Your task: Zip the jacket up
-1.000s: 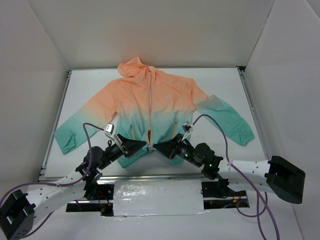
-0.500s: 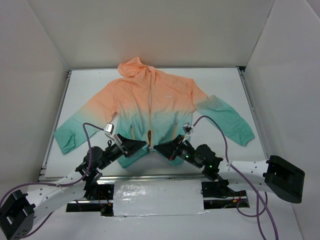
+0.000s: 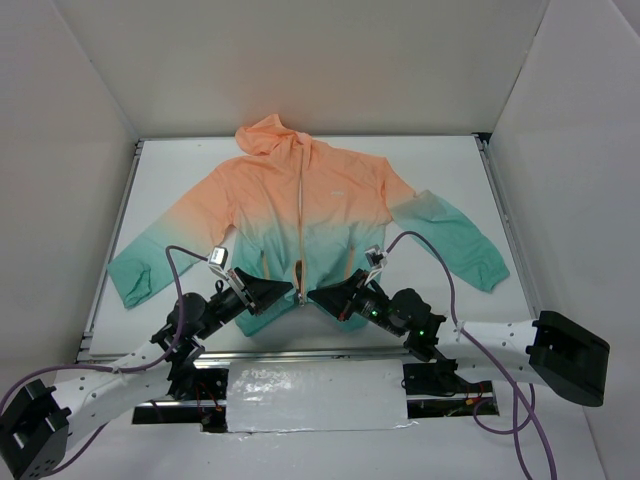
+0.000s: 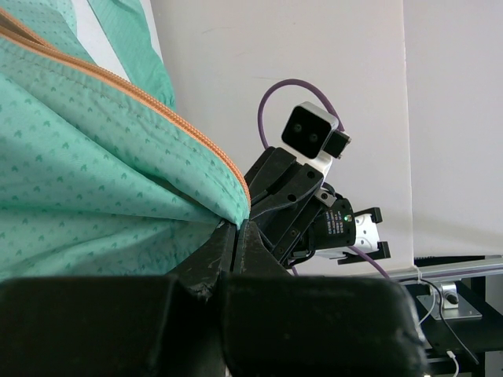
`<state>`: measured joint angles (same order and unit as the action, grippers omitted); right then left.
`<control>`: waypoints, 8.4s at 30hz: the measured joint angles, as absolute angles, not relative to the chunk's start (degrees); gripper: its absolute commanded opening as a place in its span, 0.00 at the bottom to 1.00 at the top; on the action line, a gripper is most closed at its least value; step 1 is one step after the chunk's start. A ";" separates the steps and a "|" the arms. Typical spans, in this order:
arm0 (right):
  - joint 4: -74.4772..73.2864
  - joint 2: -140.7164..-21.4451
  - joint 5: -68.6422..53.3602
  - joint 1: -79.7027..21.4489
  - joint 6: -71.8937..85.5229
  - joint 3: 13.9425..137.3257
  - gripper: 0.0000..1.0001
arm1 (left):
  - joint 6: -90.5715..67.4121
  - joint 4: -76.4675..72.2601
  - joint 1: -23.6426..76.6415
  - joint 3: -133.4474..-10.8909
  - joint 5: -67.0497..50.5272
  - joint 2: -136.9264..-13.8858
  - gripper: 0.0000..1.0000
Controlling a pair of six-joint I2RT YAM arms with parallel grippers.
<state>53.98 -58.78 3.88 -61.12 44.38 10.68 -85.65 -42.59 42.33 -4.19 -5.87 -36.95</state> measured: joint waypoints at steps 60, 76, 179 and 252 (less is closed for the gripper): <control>53.89 -59.40 3.70 -59.20 43.35 12.36 0.00 | -85.69 -43.75 42.33 -4.19 -6.48 -38.04 0.00; 53.21 -60.93 2.52 -58.22 43.09 14.17 0.00 | -85.43 -44.05 42.30 -4.19 -6.42 -38.13 0.00; 17.26 -72.84 15.18 -63.24 62.35 22.50 0.00 | -58.67 -43.94 43.88 -4.56 -11.57 -66.02 0.00; 16.40 -81.28 10.70 -70.26 67.05 23.27 0.18 | -60.31 -63.53 44.18 -3.31 -19.86 -86.83 0.00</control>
